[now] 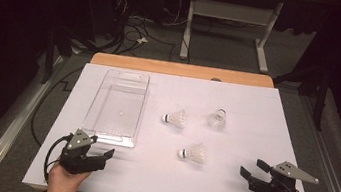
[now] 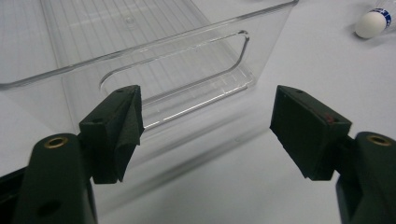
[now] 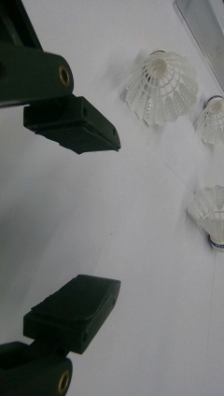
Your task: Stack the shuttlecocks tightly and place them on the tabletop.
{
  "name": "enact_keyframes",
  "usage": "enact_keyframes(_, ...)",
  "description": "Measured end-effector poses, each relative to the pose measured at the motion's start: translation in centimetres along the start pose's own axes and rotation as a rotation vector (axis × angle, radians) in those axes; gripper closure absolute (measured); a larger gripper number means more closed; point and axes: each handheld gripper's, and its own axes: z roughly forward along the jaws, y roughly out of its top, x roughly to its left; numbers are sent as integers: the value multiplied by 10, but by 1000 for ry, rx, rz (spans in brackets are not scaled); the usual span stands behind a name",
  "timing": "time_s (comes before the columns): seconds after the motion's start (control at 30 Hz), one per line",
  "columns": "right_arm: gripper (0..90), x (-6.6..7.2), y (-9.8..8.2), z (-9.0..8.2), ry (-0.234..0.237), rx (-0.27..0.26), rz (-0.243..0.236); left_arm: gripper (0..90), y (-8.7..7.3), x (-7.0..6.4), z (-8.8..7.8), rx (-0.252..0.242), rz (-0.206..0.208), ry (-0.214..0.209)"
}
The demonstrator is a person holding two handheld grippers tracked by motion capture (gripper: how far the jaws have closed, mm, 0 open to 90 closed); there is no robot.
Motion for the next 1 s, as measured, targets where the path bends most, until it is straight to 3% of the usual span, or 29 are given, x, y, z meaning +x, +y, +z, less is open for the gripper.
enact_keyframes(0.47,274,0,0,-1,-15,-6,11,261,-9,13,-4,-37,-59,3)
enact_keyframes(1.0,278,4,3,-3,-24,-18,-14,261,-10,14,-3,-36,-66,1)
